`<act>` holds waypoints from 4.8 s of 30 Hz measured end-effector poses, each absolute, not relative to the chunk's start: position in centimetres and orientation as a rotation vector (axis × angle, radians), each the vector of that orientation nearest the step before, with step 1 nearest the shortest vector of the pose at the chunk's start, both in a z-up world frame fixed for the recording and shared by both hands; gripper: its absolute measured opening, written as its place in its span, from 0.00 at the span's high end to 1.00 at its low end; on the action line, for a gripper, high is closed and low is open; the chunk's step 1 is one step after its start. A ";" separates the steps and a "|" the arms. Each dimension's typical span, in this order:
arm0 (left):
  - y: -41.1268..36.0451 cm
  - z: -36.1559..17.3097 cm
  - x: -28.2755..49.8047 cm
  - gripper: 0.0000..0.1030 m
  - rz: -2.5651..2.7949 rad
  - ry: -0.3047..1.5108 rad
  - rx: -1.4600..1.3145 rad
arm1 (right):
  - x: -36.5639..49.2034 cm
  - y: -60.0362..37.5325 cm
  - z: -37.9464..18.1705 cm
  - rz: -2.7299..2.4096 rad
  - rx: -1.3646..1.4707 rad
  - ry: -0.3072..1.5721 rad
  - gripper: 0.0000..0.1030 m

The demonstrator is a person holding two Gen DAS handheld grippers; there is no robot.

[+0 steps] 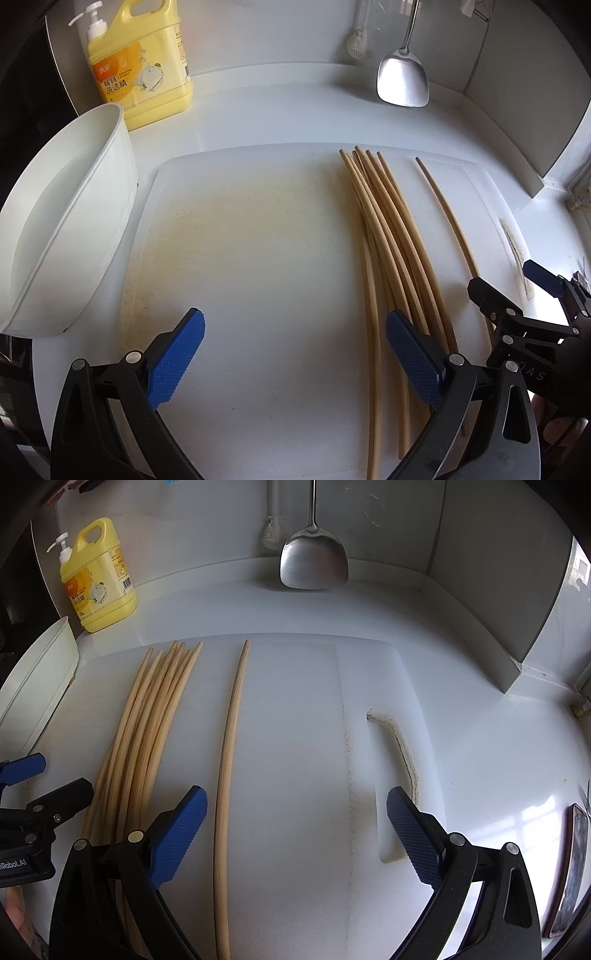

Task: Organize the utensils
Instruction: 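Lower the right gripper to the chopstick bundle and pinch one chopstick, then carry the chopstick with the right gripper over the water basin, then lower the chopstick into the basin and open the right gripper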

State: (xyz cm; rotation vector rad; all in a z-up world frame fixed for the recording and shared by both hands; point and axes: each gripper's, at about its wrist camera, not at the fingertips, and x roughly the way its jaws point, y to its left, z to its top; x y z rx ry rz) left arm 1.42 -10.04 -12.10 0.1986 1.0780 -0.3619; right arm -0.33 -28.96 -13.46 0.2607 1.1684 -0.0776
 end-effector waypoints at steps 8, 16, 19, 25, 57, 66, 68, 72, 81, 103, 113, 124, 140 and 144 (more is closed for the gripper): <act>-10.0 -13.0 1.7 0.05 -0.355 1.103 0.205 | -0.2 -28.9 -13.5 -0.072 0.263 1.168 0.09; -9.2 -12.9 2.5 0.05 -0.278 1.076 0.187 | 0.2 -28.4 -13.4 -0.060 0.242 1.166 0.09; -8.0 -13.0 3.2 0.05 -0.249 1.081 0.153 | 0.4 -28.2 -13.4 -0.054 0.237 1.163 0.09; -8.2 -13.1 3.7 0.05 -0.237 1.075 0.136 | 0.8 -27.6 -13.2 -0.057 0.205 1.139 0.10; -9.5 -10.2 1.6 0.93 -0.407 1.052 0.143 | -0.1 -26.6 -9.7 0.035 0.314 1.107 0.94; -5.1 -4.5 1.9 0.93 -0.395 0.982 0.092 | 1.0 -23.9 -3.8 0.104 0.345 1.032 0.94; -3.7 -3.1 2.1 0.93 -0.378 0.958 0.078 | 1.6 -22.6 -2.5 0.134 0.337 1.012 0.94; 0.1 -0.5 2.8 0.93 -0.332 0.914 0.035 | 3.2 -19.5 0.1 0.203 0.328 0.969 0.94; 9.4 2.0 5.8 0.93 -0.193 0.874 -0.029 | 8.6 -10.6 3.5 0.359 0.319 0.922 0.94; 18.0 -4.3 17.3 0.93 -0.130 1.014 -0.103 | 20.8 3.2 -2.7 0.466 0.338 1.142 0.94; 17.6 -7.9 19.5 0.93 -0.133 1.118 -0.105 | 21.4 4.2 -5.4 0.441 0.346 1.247 0.94; 16.9 -9.3 20.7 0.93 -0.137 1.164 -0.118 | 21.6 4.4 -6.3 0.423 0.337 1.293 0.94; 18.2 -10.2 20.2 0.93 -0.118 1.197 -0.110 | 21.8 4.7 -7.8 0.406 0.329 1.331 0.94; 18.1 -10.2 20.0 0.92 -0.109 1.209 -0.108 | 21.6 4.5 -7.6 0.400 0.323 1.331 0.94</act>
